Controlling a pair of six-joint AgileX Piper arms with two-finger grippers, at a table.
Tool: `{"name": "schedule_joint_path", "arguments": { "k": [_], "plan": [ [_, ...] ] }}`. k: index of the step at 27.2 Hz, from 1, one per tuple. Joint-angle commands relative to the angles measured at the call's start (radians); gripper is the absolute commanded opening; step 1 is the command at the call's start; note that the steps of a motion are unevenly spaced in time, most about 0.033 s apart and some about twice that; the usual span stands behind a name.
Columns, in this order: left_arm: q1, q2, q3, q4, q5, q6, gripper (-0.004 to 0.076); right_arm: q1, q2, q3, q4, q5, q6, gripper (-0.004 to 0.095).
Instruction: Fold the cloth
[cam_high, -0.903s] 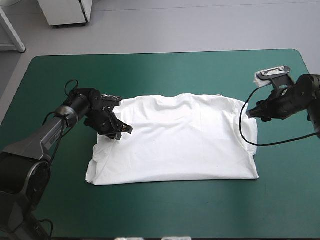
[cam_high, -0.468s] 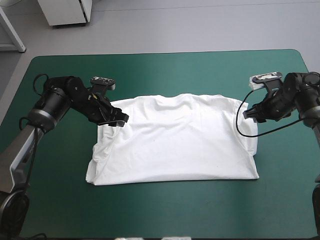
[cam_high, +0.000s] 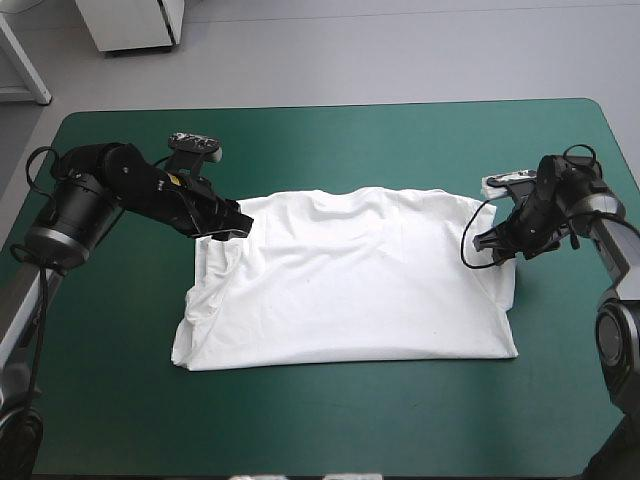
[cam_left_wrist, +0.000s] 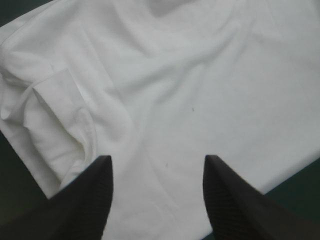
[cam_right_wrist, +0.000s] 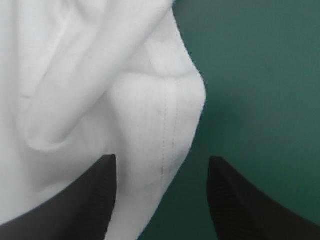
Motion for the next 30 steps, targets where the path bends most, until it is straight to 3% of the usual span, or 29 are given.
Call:
{"name": "schedule_joint_path", "arguments": {
  "k": [1, 10, 12, 17, 25, 30],
  "plan": [
    [-0.006, -0.041, -0.032, -0.053, -0.019, -0.001, 0.0402, 0.001, -0.01, -0.03, 0.0, -0.022, -0.001, 0.0513],
    [-0.006, -0.041, -0.032, -0.067, 0.012, 0.014, 0.0402, 0.001, 0.055, -0.03, 0.004, -0.007, 0.001, 0.0484],
    [-0.006, -0.043, -0.032, -0.076, 0.014, 0.02, 0.0402, 0.001, 0.057, -0.03, 0.004, -0.003, 0.001, 0.0388],
    [-0.006, -0.068, -0.032, -0.073, 0.012, 0.022, 0.0402, 0.001, 0.053, -0.03, 0.008, 0.028, 0.001, -0.0023],
    [-0.006, -0.099, -0.032, -0.053, 0.016, 0.022, 0.0402, 0.003, -0.023, -0.13, 0.106, 0.125, 0.001, -0.0013],
    [-0.006, -0.099, -0.032, -0.05, 0.012, 0.022, 0.0402, 0.088, -0.07, -0.146, 0.138, 0.127, -0.011, -0.0013]
  ]
}}
